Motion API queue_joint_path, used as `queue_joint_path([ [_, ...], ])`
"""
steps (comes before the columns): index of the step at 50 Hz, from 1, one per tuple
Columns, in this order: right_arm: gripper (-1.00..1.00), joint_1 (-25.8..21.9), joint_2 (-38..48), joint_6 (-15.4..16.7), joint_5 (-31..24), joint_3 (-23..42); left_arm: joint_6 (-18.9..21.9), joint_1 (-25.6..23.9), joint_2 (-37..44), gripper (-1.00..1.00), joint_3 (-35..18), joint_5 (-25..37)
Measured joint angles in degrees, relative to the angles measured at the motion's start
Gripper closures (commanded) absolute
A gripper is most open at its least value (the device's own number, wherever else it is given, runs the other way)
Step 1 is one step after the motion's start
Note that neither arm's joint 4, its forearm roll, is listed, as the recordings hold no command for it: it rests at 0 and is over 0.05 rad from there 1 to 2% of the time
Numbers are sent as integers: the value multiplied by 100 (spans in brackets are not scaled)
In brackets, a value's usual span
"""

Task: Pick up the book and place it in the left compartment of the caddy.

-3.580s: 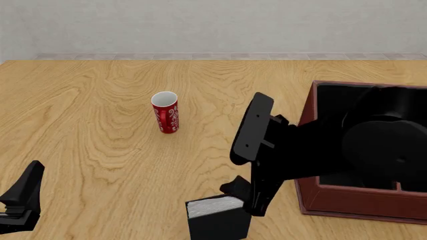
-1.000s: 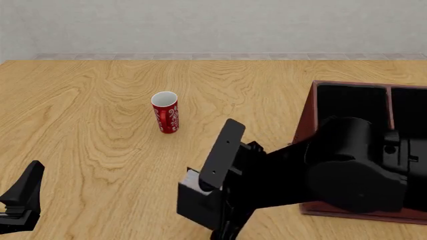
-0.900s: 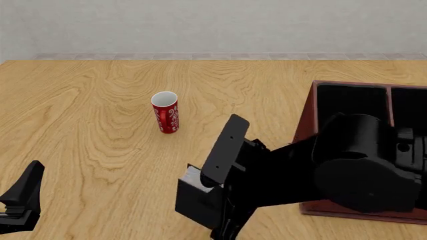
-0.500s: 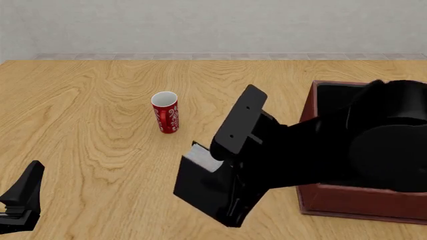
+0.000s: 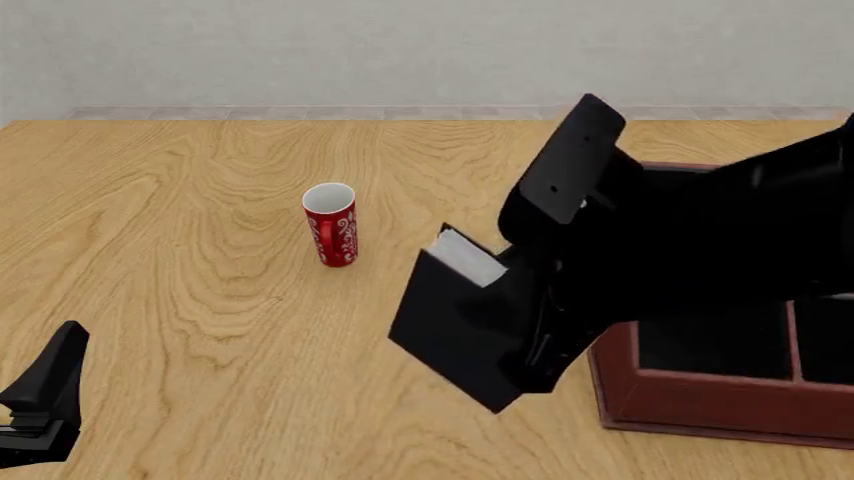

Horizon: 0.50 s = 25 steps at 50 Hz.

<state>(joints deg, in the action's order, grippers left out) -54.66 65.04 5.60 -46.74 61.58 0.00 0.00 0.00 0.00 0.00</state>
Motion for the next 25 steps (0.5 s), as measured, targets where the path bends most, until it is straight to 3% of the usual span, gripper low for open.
queue_joint_path([
  [25,100,624,-504,254,-749,522,0,0,0,-100,0,0],
])
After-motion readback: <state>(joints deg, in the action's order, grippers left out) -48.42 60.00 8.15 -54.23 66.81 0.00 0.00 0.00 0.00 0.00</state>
